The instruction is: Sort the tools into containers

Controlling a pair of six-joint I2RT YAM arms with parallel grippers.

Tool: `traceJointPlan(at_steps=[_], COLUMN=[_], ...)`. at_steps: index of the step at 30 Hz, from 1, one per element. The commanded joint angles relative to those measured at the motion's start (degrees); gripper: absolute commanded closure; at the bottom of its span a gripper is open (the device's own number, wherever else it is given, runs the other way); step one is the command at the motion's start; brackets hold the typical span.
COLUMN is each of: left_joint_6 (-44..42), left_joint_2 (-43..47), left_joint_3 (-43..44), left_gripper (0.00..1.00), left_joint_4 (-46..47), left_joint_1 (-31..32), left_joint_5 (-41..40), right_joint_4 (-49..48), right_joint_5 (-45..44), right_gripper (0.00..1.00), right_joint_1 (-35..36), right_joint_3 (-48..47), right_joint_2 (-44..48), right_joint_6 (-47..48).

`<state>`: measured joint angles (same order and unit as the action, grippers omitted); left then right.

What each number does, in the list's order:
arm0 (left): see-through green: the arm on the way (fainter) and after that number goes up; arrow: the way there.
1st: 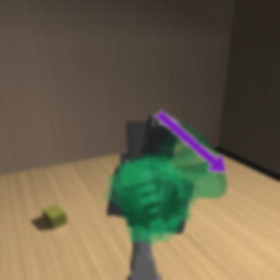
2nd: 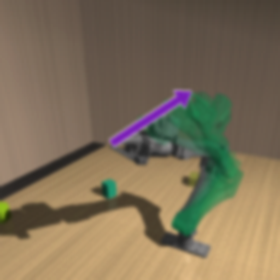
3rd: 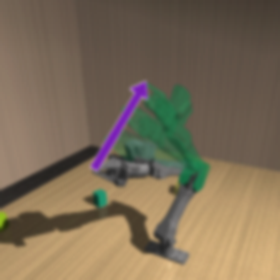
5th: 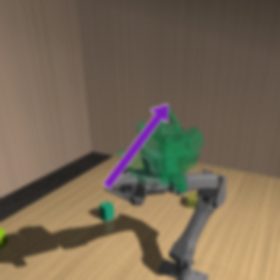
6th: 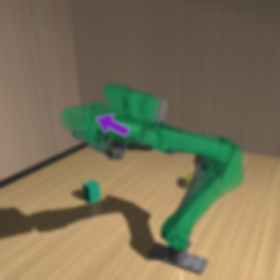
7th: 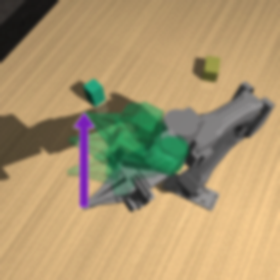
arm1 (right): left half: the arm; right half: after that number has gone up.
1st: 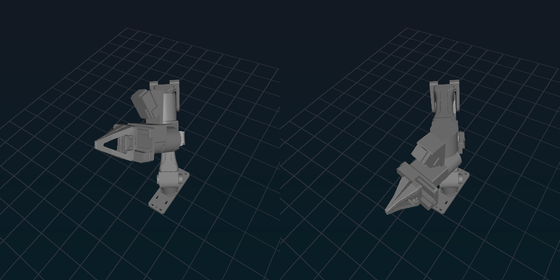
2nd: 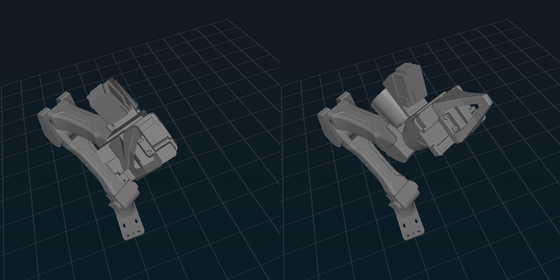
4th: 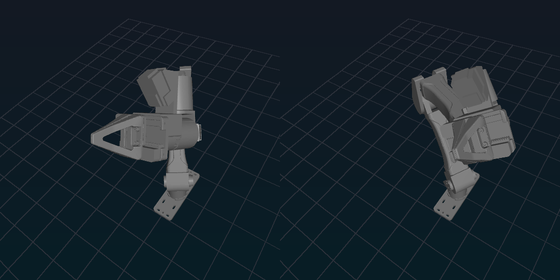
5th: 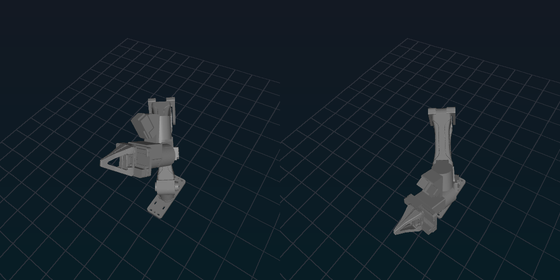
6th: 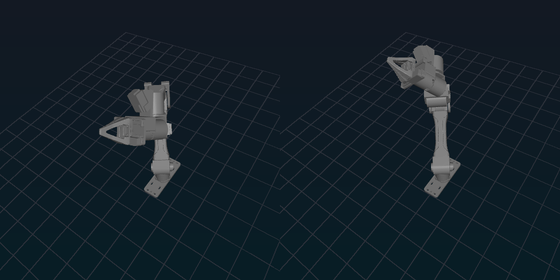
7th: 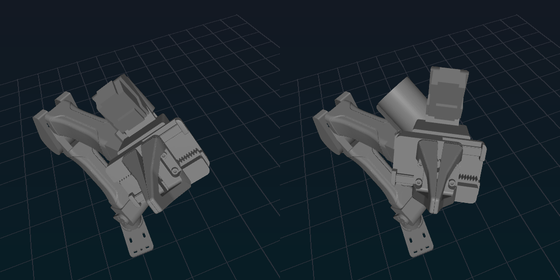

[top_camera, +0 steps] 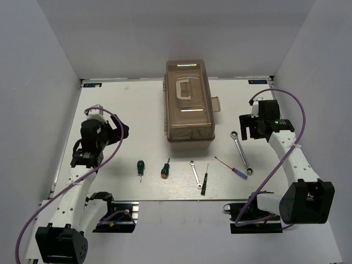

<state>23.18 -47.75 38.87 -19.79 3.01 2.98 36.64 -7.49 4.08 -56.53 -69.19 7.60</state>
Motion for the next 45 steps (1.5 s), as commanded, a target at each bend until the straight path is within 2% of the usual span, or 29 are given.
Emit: traceJointPlan(at_steps=[1, 11, 14, 15, 16, 17, 18, 19, 20, 21, 22, 23, 24, 26, 27, 29, 30, 33, 34, 37, 43, 45], left_joint_6=[0.99, 0.99, 0.99, 0.99, 0.99, 0.47, 0.46, 0.46, 0.46, -0.23, -0.24, -0.76, -0.77, -0.77, -0.77, -0.77, -0.77, -0.77, -0.77, -0.77, -0.25, -0.24], left_joint_2=[0.82, 0.29, -0.76, -1.38, -1.38, -2.25, -2.26, -3.13, -3.93, -3.93, -4.63, -5.33, -5.34, -6.74, -8.31, -10.43, -11.48, -15.61, -16.23, -18.25, -21.24, -21.25], left_joint_3=[1.64, 2.7, 2.7, 3.22, 3.23, 3.23, 3.92, 4.63, 5.16, 6.03, 6.04, 6.91, 7.53, 7.53, 8.23, 10.33, 10.96, 13.68, 14.3, 16.41, 19.75, 19.75], left_gripper=[0.0, 0.05, 0.17, 0.34, 0.47, 0.62, 0.75, 0.92, 0.97, 1.0, 1.0, 0.93, 0.77, 0.44, 0.36, 0.24, 0.22, 0.15, 0.15, 0.14, 0.14, 0.14], left_joint_4=[1.69, 1.07, 2.21, 2.21, 2.21, 2.21, 2.21, 2.21, 2.21, 2.21, 2.21, 2.21, 2.82, 4.23, 5.02, 5.55, 5.55, 5.55, 5.55, 6.17, 5.56, 5.55], left_joint_1=[-0.19, -0.19, -0.19, -0.19, -0.19, -0.19, -0.19, -0.19, -0.19, -0.19, -0.19, -0.19, -0.19, -0.19, -0.19, 0.51, 0.51, 0.51, 0.51, 0.51, 0.51, 0.51], left_joint_5=[3.69, 4.83, 5.72, 6.59, 7.55, 7.56, 8.26, 8.96, 9.75, 10.28, 10.98, 12.56, 13.44, 16.68, 17.49, 20.29, 21.26, 23.56, 24.26, 24.79, 25.32, 25.32], right_joint_4=[2.56, 3.79, 4.49, 5.01, 5.1, 4.76, 3.62, 3.18, 2.74, 2.38, 1.6, 1.33, 1.33, 1.94, 1.94, 1.15, 0.89, -1.48, -1.75, -3.68, -6.67, -6.85], right_joint_5=[0.98, 5.98, 10.2, 11.17, 13.35, 13.46, 14.33, 14.52, 14.69, 15.3, 15.48, 17.57, 18.55, 22.75, 26.35, 31.62, 34.7, 38.33, 41.12, 42.2, 36.32, 33.24], right_gripper=[0.09, 0.09, 0.09, 0.09, 0.17, 0.31, 0.49, 0.67, 0.97, 1.0, 1.0, 1.0, 0.88, 0.7, 0.53, 0.45, 0.34, 0.33, 0.33, 0.33, 0.34, 0.35], right_joint_1=[-0.47, -1.44, -1.53, -1.53, -1.7, -1.62, -1.53, -1.53, -1.35, -1.26, -1.18, -1.0, -1.26, -1.0, -1.0, -0.47, 0.4, 2.5, 3.56, 7.76, 15.16, 16.92], right_joint_3=[-4.11, -4.99, -5.52, -6.04, -6.22, -6.74, -7.27, -7.71, -8.32, -10.68, -11.49, -13.23, -15.17, -17.98, -18.69, -21.42, -22.12, -28.09, -32.72, -40.73, -57.35, -64.56], right_joint_2=[-0.77, -1.83, -1.04, -0.86, -0.51, -0.42, -0.07, 0.1, 0.54, 0.55, 0.46, 0.2, 0.02, -0.77, -1.38, -2.79, -4.1, -10.84, -12.27, -19.64, -36.5, -39.08], right_joint_6=[0.66, 9.18, 12.0, 12.27, 13.83, 13.68, 13.24, 13.06, 13.06, 12.97, 12.97, 12.62, 12.79, 13.15, 13.06, 12.18, 11.31, 6.13, 1.85, -4.32, -15.67, -19.98])
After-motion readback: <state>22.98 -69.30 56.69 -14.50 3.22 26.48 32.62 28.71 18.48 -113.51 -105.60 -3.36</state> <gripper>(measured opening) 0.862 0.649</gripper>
